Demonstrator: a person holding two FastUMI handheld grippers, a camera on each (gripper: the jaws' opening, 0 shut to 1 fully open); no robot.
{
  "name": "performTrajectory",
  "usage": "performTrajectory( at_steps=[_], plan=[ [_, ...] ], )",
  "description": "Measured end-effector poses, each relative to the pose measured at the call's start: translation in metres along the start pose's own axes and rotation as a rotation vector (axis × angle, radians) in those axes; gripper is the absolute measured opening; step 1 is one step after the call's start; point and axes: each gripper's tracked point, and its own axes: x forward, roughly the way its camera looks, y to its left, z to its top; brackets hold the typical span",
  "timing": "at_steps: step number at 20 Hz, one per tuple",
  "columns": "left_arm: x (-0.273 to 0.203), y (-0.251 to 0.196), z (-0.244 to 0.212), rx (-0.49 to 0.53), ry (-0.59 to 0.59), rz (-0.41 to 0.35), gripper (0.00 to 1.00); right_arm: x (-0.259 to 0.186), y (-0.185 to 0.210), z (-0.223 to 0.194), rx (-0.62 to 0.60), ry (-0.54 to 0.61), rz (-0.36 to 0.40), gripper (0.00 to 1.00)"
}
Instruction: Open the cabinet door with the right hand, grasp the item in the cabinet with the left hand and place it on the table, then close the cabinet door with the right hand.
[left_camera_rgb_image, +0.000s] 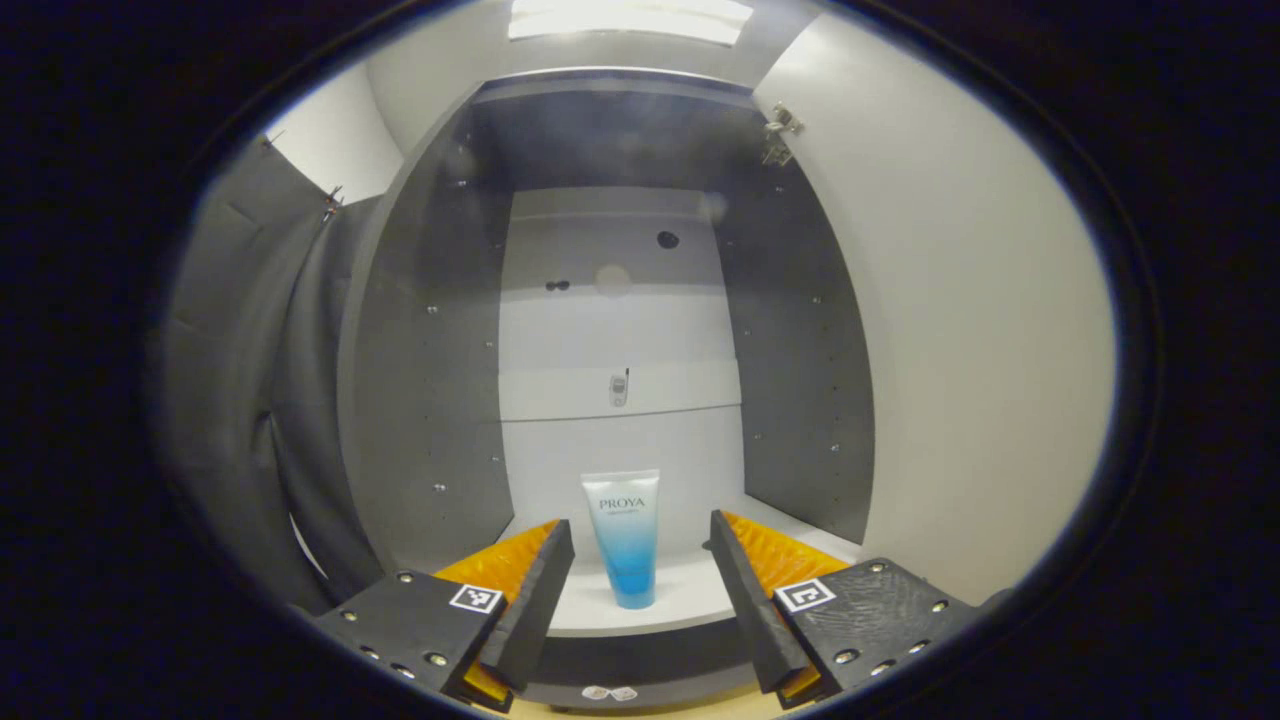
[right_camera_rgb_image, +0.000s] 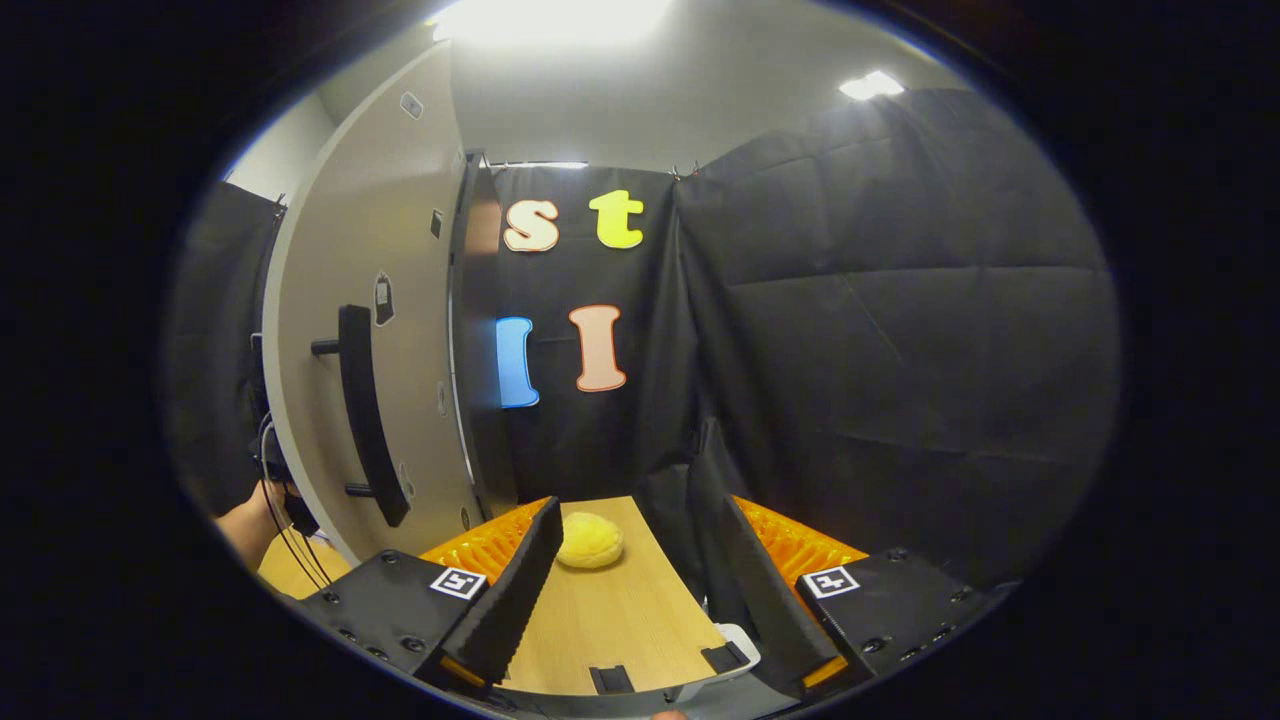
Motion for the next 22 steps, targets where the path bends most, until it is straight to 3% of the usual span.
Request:
performTrajectory(
  at_steps=[8,10,11,20,22],
  plan=[
    [0.055,0.009,-0.042,-0.079,0.099,0.024,0.83,0.029,-0.009,-0.022,0.021,0.065,-0.001,0.99],
    [0.055,0.011,-0.038,-0.094,0.092,0.029,0.70,0.036,-0.008,-0.026,0.021,0.074,0.004,0.96],
    [0.059,0.011,-0.039,-0.087,0.099,0.029,0.53,0.039,-0.007,-0.027,0.025,0.078,0.010,0.99],
    [0.009,0.014,-0.020,-0.054,0.039,-0.017,0.49,0.065,0.010,-0.033,0.030,0.081,0.095,0.96],
    [-0.005,0.019,-0.018,-0.038,0.031,-0.010,0.50,0.069,0.018,-0.034,0.035,0.082,0.119,0.99]
  ],
)
